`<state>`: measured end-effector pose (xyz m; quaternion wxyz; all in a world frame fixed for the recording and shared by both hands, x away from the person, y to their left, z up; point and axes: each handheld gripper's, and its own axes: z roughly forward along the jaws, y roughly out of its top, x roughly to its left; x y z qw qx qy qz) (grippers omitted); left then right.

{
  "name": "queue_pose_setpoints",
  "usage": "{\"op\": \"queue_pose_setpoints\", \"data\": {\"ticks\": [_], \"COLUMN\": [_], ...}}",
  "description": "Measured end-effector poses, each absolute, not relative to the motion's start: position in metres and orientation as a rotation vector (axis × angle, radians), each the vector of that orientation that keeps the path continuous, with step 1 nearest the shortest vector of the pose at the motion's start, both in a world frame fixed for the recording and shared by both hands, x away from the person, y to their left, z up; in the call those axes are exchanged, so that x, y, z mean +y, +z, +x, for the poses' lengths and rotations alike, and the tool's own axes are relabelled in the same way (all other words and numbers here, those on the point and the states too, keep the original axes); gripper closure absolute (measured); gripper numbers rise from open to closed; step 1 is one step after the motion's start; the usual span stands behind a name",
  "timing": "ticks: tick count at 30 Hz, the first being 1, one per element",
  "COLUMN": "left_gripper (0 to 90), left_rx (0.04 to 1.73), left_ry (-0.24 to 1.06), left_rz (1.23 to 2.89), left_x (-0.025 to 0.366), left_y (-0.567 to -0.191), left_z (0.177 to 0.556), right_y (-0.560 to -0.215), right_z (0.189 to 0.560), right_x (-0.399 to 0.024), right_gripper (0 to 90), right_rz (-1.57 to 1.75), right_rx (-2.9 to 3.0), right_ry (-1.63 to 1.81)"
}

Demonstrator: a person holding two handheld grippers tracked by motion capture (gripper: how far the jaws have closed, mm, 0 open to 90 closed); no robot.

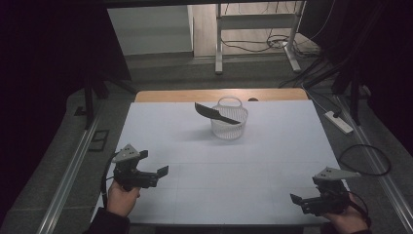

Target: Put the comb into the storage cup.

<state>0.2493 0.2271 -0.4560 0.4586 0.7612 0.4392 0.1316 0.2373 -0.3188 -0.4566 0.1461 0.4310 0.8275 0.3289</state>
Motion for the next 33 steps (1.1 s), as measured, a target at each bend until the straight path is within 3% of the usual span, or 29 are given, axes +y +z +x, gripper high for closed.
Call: {"op": "queue_pose_setpoints", "data": {"ticks": [33], "left_gripper": [0.0], "left_rx": [1.156], "left_ry": [0.319], "left_rz": [1.834], "left_x": [0.254], "left_y": [-0.463], "left_z": [0.218], "right_y": [-0.456], "right_z": [0.237], "right_x": [-0.319], "right_gripper": [0.0], "right_rz": [1.247], "right_rx": [2.375], "right_ry": [0.953]}}
